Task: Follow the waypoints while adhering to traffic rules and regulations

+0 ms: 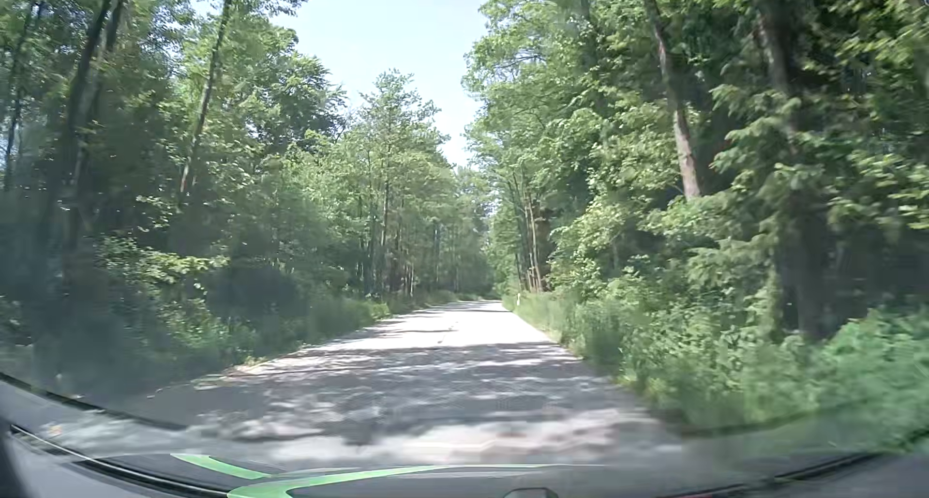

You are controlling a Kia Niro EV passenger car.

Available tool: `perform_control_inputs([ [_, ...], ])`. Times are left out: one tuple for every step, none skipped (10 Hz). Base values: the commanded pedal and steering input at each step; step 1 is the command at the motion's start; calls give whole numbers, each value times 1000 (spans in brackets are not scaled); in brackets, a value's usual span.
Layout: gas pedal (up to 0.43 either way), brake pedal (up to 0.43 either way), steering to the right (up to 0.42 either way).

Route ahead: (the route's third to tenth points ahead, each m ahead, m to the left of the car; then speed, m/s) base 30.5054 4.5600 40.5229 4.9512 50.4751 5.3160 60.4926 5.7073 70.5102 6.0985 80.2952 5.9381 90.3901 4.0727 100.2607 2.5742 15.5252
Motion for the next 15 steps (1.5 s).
perform_control_inputs([
  [110,0,-1],
  [110,0,-1],
  [110,0,-1],
  [110,0,-1],
  [110,0,-2],
  [110,0,-1],
  [110,0,-1],
  [110,0,-1],
  [110,0,-2],
  [110,0,-1],
  [110,0,-1],
  [110,0,-1],
  [110,0,-2],
  [110,0,-1],
  [110,0,-2],
])
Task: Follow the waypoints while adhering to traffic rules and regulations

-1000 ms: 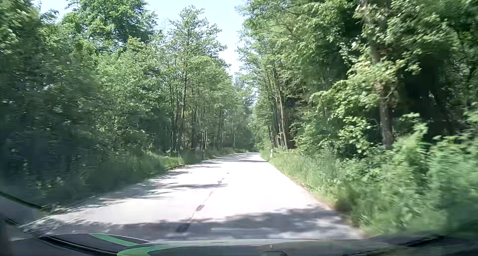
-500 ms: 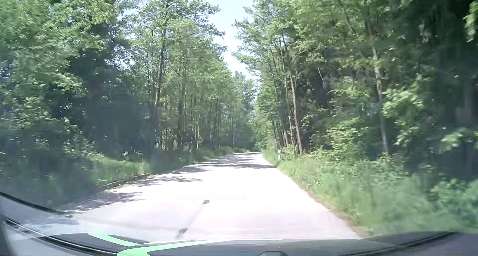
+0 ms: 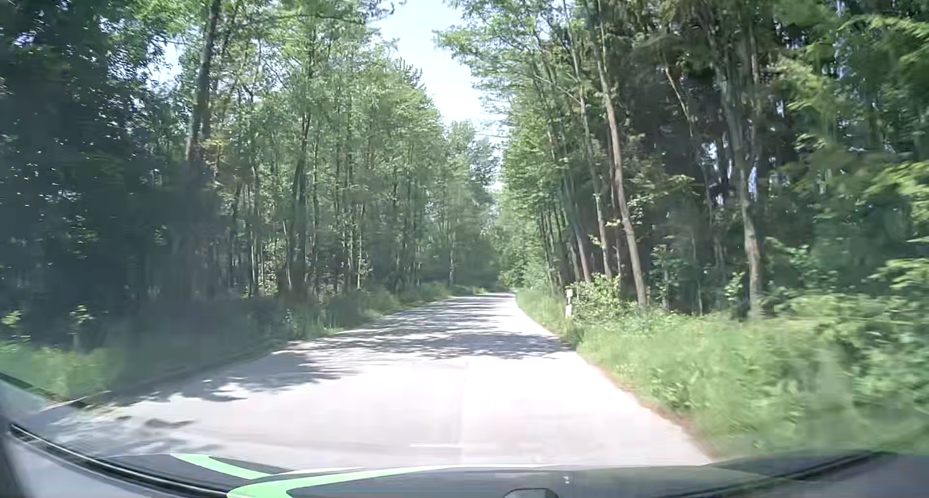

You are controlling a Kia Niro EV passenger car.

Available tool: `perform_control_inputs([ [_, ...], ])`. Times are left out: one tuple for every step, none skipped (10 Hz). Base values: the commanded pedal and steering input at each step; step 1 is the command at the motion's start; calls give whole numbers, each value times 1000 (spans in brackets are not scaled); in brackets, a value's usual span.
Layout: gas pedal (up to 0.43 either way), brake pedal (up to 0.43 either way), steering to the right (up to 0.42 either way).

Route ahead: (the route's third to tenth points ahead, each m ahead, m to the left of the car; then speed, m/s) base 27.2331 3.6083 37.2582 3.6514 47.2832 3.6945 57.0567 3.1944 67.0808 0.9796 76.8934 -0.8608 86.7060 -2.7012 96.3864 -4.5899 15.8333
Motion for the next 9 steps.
perform_control_inputs([
  [98,0,-3],
  [87,0,-3],
  [0,0,-3],
  [0,0,-1],
  [0,0,0],
  [0,0,0],
  [0,0,0],
  [0,0,0],
  [0,0,0],
])
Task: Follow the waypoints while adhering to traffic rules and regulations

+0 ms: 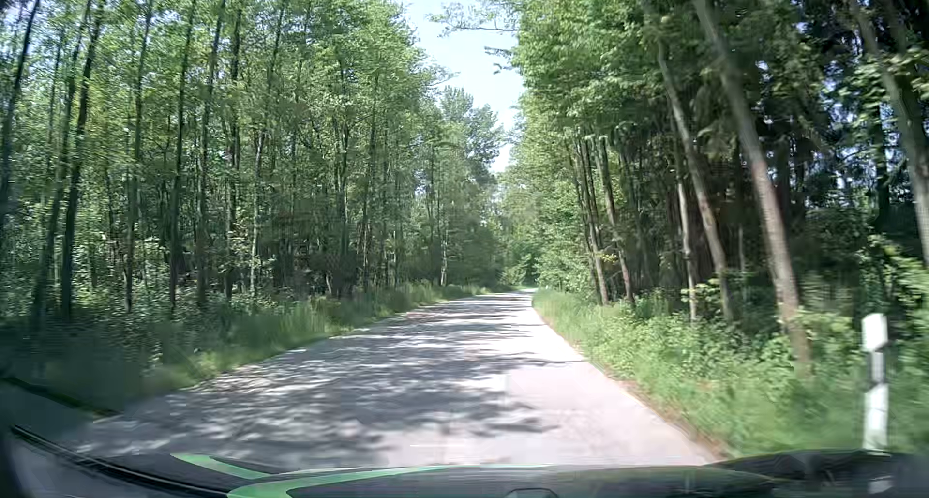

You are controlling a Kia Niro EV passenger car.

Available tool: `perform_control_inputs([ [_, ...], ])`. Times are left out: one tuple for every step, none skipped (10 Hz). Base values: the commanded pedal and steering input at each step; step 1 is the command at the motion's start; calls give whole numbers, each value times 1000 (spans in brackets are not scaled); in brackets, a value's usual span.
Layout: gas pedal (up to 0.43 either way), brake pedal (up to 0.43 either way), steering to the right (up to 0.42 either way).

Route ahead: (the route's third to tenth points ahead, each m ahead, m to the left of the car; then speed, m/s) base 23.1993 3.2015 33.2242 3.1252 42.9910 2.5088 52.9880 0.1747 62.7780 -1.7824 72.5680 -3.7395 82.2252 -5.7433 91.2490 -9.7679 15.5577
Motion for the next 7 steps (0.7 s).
perform_control_inputs([
  [0,0,2],
  [0,0,3],
  [0,0,4],
  [0,0,4],
  [0,0,4],
  [0,0,5],
  [0,0,7],
])
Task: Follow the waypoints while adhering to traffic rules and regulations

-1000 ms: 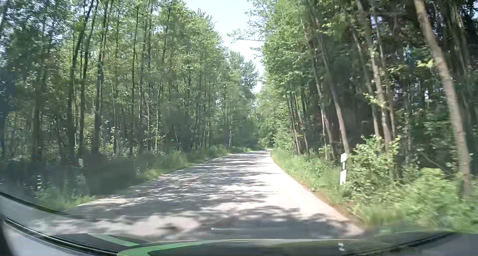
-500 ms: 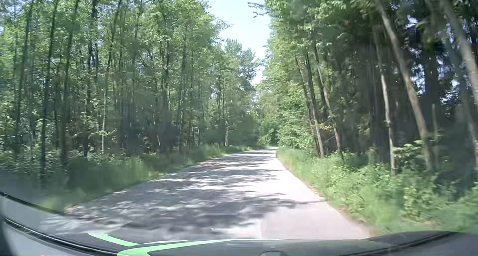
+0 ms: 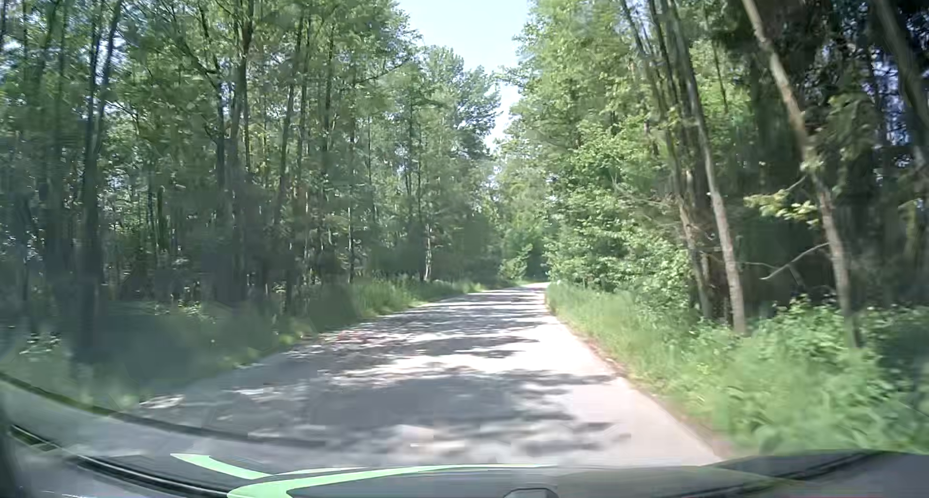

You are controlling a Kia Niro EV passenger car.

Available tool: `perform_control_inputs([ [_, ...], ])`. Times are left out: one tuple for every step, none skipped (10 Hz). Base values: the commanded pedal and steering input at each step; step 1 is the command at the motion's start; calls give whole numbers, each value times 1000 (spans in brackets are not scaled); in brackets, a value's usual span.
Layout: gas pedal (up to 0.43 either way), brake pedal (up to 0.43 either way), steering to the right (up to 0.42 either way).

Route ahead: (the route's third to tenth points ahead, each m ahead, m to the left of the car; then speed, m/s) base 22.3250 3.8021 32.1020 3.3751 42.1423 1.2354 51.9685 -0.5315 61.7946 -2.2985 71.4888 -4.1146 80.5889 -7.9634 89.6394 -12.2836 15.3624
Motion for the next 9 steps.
perform_control_inputs([
  [0,0,9],
  [0,0,12],
  [0,0,13],
  [0,0,13],
  [0,0,13],
  [0,0,14],
  [0,0,13],
  [0,0,13],
  [0,0,16],
])
